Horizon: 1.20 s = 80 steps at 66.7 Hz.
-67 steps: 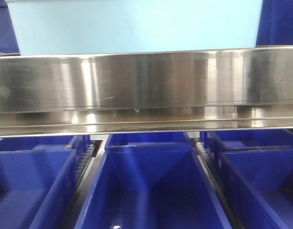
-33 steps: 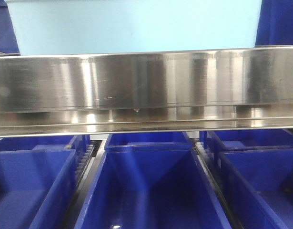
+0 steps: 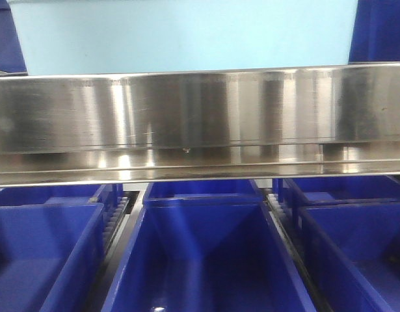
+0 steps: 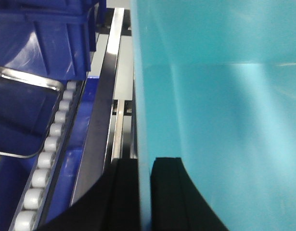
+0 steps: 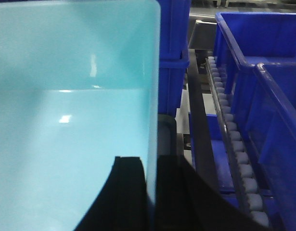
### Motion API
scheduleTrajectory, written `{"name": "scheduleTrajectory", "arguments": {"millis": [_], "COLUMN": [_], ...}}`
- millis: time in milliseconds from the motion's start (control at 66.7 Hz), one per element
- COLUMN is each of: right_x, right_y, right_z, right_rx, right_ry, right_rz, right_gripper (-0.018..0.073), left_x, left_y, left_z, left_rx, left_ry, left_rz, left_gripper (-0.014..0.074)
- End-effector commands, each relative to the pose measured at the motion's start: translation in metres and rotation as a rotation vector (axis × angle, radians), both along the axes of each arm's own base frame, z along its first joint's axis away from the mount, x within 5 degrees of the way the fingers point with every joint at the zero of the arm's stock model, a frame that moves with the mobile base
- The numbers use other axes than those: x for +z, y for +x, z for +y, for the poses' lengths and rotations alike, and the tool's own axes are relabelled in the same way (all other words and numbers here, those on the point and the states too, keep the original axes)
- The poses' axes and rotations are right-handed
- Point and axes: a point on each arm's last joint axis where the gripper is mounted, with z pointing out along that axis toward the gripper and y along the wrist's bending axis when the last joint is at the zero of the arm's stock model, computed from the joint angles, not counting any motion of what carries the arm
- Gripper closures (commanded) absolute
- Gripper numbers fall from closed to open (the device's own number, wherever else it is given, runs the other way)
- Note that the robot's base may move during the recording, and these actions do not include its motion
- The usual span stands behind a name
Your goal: Move two blue bins to right shelf middle
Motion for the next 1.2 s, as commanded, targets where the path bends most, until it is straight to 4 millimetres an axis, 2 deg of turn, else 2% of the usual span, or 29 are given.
{"name": "scheduleTrajectory", "arguments": {"millis": [0, 150, 255, 405, 630, 779, 989, 1184], "right_x": [0.006, -0.002, -0.001, -0.010, -0.051, -0.059, -0.073, -0.077], "right_y": [-0.002, 0.005, 0.010, 0.015, 0.026, 0.030, 0.039, 0.039], "right_z": [0.003, 0.004, 0.003, 0.004, 0.019, 0.027, 0.012, 0.013], "right_rx": [0.026, -0.032, -0.071, -0.088, -0.022, 0.036, -0.079, -0.068], "right_ry": [0.024, 0.055, 0.055, 0.007, 0.012, 0.030, 0.021, 0.018], "right_rz": [-0.042, 0.002, -0.042, -0.030, -0.011, -0.050, -0.035, -0.032], "right_gripper": [0.0721, 0.0721, 0.0721, 0.0721, 0.0721, 0.0721, 0.0721, 0.0721], "left_x": [0.011, 0.008, -0.003, -0.017, -0.026, -0.039, -0.049, -0.053], "left_y": [0.000, 0.005, 0.009, 0.014, 0.021, 0.031, 0.036, 0.039], "left_z": [-0.004, -0.009, -0.013, -0.020, -0.018, -0.016, -0.018, -0.020], "left_rx": [-0.044, -0.061, -0.077, -0.111, -0.113, -0.129, -0.158, -0.154], "left_ry": [-0.028, -0.028, -0.019, -0.012, -0.006, -0.017, -0.045, -0.042], "left_rz": [-0.096, -0.109, -0.093, -0.098, -0.104, -0.126, -0.139, -0.122], "left_gripper": [0.0707, 0.0707, 0.0707, 0.0707, 0.0707, 0.0707, 0.0707, 0.0707]}}
